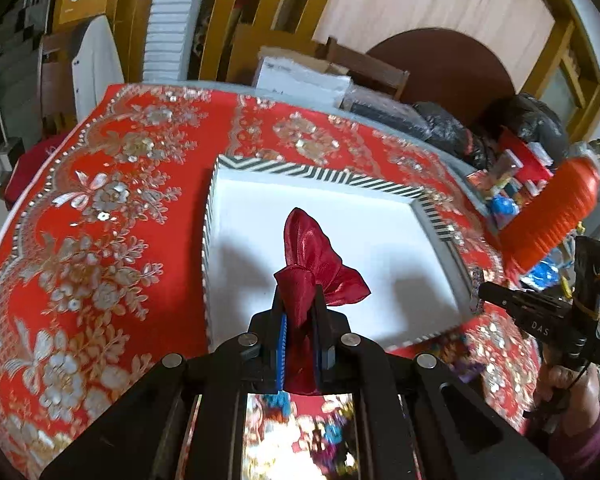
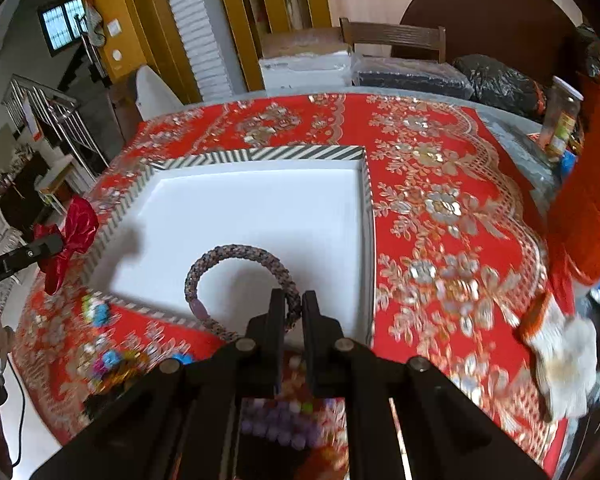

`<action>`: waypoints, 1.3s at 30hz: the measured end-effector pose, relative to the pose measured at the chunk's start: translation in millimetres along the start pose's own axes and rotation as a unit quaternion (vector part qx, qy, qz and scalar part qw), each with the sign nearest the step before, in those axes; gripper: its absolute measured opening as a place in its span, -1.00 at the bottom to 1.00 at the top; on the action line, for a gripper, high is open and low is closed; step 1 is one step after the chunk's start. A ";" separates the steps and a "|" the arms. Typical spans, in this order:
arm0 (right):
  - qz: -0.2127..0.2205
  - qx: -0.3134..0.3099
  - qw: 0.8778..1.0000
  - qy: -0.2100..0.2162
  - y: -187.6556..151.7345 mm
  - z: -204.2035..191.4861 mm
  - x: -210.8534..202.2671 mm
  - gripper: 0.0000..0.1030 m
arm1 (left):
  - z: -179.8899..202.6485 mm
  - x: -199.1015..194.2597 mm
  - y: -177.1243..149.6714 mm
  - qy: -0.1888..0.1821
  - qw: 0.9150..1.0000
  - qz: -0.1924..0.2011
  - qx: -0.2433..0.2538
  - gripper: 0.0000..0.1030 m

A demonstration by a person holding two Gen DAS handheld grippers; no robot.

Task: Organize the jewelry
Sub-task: 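Carry the red bow into the tray and open the left gripper while the right gripper places the grey bangle, then return the left gripper to the pile and grasp the orange beaded bracelet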

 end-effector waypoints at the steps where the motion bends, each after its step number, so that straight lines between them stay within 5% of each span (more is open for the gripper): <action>1: -0.007 -0.001 1.000 -0.004 4.5 0.5 7.3 -0.83 | -0.6 7.4 2.2 0.005 1.000 -0.005 -0.002 -1.00; 14: -0.060 0.001 0.996 -0.072 19.2 15.6 68.4 -0.83 | -9.4 65.1 12.7 0.039 0.998 -0.038 -0.018 -1.00; 16: -0.061 -0.002 0.996 -0.070 19.5 15.5 69.5 -0.83 | -9.0 64.9 11.9 0.040 0.998 -0.036 -0.016 -0.87; 23: -0.052 0.005 0.998 -0.034 16.0 12.2 61.7 -0.23 | -7.8 51.7 9.8 0.040 0.999 -0.015 -0.017 -0.53; 39: 0.015 0.016 1.000 0.008 -31.2 -9.8 -10.7 0.12 | 29.9 -6.6 -29.7 0.109 0.993 0.045 0.024 -0.52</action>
Point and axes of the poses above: each gripper's, at about its wrist camera, not at the fingertips, and x roughly the way its jaws point, z to its right, y to its top, the point moved 1 cm from there along x, roughly the way its jaws point, and after that the axes turned 11 degrees about -z, right-handed, at the moved point
